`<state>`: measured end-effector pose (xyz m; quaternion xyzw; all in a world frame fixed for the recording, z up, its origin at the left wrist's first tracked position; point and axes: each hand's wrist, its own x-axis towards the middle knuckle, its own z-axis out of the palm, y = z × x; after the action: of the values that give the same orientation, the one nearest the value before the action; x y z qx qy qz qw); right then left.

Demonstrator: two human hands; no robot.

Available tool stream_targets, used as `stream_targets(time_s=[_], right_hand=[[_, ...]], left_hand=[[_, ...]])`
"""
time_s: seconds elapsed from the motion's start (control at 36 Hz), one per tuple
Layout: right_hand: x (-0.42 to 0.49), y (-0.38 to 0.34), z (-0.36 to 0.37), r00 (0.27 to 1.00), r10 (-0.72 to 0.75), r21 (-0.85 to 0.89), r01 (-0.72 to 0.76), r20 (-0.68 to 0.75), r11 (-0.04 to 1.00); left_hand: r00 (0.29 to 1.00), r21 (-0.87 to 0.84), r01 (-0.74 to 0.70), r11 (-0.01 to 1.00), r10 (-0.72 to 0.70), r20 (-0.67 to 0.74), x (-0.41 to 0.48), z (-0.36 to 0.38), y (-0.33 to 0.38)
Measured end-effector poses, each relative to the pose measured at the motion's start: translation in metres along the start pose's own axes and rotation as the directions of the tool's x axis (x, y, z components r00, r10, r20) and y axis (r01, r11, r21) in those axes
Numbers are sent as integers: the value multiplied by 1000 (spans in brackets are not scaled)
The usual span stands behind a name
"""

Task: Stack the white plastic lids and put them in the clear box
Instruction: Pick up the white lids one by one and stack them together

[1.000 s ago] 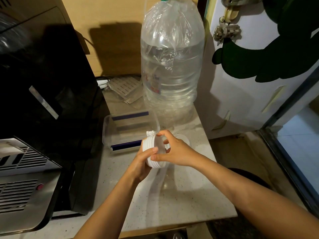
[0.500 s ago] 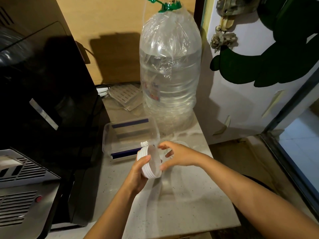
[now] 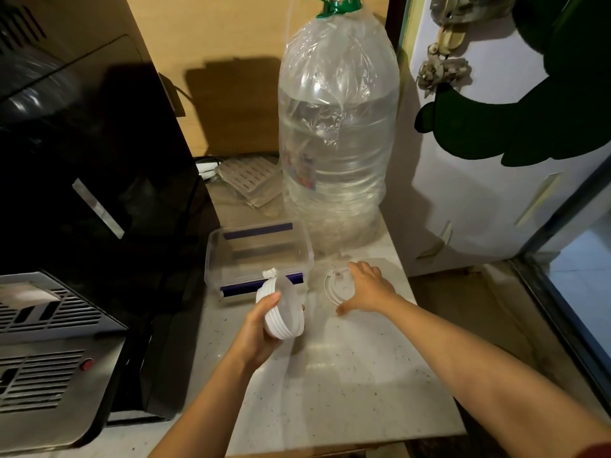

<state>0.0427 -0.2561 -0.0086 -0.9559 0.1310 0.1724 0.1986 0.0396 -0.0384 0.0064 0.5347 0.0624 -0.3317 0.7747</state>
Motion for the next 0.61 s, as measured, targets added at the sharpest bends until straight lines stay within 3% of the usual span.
stream_targets(time_s=[0.42,0.61], right_hand=[[6,-3,9,998,7,-46,-10,-57,999],[5,3,3,995,-15,97,25,-99,995]], left_hand=[[1000,3,8,1000,-8,-12,-7,1,0],[1000,-46,5,999,-6,-20,-6,1,2]])
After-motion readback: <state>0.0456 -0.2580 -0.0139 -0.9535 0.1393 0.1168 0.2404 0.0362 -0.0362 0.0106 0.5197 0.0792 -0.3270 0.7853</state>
